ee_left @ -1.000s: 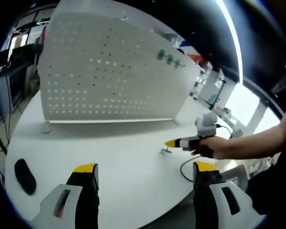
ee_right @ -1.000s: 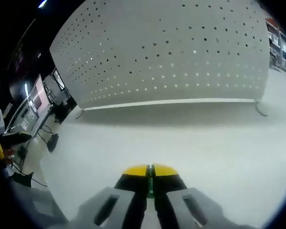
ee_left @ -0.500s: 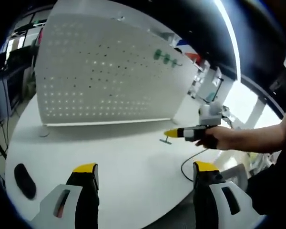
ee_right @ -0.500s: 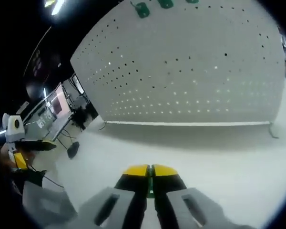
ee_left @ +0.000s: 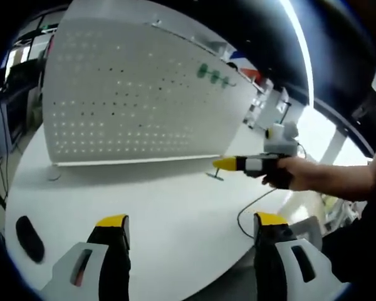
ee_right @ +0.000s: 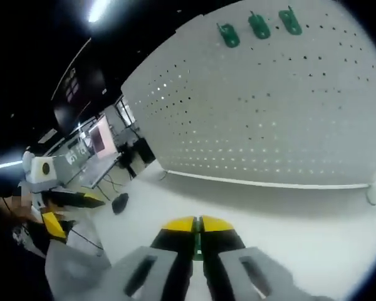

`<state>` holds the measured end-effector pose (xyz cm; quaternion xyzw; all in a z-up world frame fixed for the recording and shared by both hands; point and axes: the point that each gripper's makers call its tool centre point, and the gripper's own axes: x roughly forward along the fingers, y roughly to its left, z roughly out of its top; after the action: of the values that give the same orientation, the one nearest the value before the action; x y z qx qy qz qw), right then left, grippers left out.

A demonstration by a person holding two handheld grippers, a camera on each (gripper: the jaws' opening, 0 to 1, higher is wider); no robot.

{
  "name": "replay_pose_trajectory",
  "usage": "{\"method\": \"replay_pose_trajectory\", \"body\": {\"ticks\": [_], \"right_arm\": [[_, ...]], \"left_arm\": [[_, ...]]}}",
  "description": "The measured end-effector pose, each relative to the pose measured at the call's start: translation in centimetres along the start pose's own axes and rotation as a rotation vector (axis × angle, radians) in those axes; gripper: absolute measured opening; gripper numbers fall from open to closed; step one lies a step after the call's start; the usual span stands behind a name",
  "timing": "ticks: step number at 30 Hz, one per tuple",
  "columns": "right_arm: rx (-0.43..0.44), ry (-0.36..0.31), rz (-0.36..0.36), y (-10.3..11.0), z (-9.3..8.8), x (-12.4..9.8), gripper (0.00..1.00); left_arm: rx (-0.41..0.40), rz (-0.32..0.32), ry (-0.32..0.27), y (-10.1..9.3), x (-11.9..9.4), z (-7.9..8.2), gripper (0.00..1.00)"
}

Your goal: Insert the hook assembly into the mounting plate slot until the hook locks in place.

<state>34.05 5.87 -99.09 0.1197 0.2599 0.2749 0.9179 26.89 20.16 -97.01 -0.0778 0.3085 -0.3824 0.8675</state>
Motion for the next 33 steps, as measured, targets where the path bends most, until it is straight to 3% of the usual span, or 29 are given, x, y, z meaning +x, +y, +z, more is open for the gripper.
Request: {"method": "replay_pose_trajectory", "body": {"ticks": [10,16,33], "right_arm": [[-0.104,-0.021,0.345,7.9,0.3,-1.1,0.0],[-0.142,-0.019,0.453,10.9,0.3,-2.0,0.0],[-0.238,0.018,0.718,16.0,0.3,-4.8,0.0]], "left_arm": [[-0.016,-0.031,0.0,-0.6,0.0,0.4,0.82],[-0.03,-0.06,0.011,-1.3,-0.1,0.1,0.8],[-0.121,-0.217,0.015,-4.1,-0.4,0.8,0.68]]}}
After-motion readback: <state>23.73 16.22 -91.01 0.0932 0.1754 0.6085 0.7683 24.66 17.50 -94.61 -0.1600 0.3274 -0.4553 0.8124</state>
